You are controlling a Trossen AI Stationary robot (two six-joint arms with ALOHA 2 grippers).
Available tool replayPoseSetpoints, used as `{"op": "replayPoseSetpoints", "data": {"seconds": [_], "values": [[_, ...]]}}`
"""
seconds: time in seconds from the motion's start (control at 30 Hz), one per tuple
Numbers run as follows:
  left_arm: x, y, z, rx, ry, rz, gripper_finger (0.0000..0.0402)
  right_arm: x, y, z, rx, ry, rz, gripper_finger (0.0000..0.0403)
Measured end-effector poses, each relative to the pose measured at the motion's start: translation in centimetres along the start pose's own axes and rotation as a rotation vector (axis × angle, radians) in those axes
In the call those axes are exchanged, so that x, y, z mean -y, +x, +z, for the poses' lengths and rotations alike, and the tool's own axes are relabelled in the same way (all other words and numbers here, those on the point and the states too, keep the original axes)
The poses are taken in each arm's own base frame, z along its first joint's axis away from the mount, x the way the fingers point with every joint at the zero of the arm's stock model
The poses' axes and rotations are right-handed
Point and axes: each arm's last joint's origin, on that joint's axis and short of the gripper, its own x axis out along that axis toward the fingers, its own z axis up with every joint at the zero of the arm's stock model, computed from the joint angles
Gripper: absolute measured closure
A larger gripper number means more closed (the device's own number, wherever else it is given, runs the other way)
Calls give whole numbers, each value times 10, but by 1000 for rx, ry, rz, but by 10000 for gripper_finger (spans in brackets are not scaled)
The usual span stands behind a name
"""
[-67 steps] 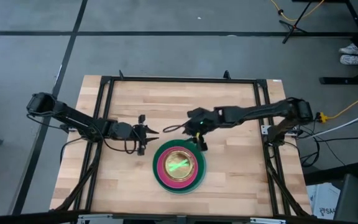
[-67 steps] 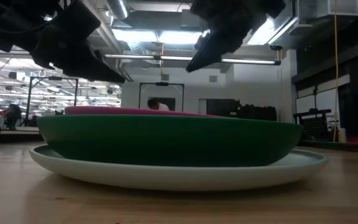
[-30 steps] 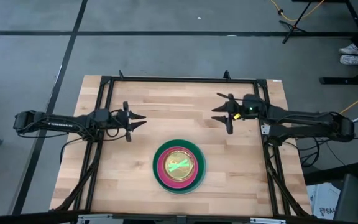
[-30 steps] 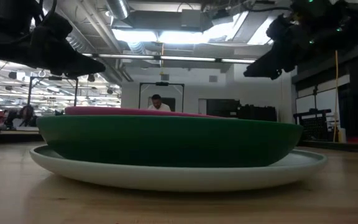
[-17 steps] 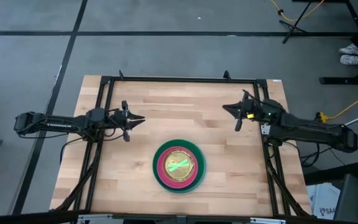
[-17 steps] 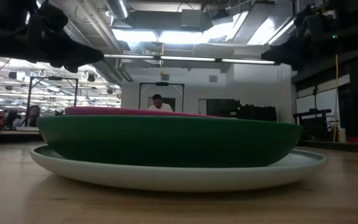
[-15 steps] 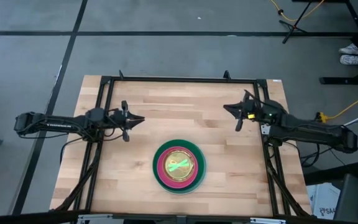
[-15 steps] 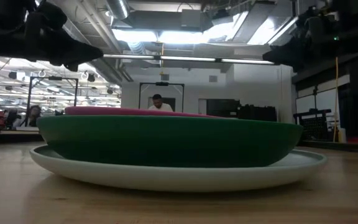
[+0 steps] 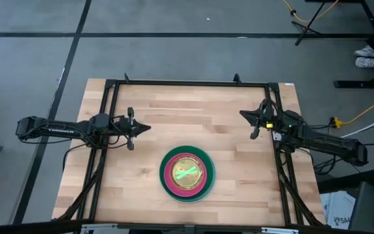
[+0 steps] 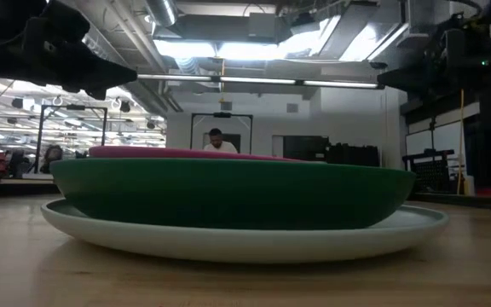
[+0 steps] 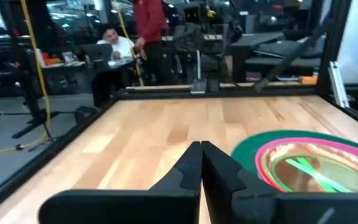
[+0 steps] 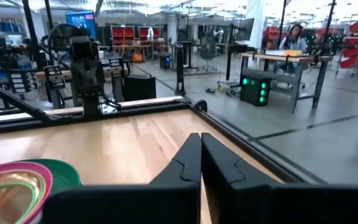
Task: Stack plastic plates
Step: Return to Home Position
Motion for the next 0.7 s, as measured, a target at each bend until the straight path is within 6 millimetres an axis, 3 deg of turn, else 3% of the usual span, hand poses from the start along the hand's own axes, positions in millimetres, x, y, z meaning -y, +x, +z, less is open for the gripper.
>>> {"op": "replayPoseSetpoints", "data": {"seconds": [0.27,0.5,0.7], "values": [[-1,-4,1,15,2,18,398,0,-10,-8,46,-10,2,402],[-1,-12,-11,41,-15,27,398,1,-18,-10,40,-25,-15,402],[-2,-18,-5,114,-24,25,398,0,-22,-11,41,-20,2,402]]}}
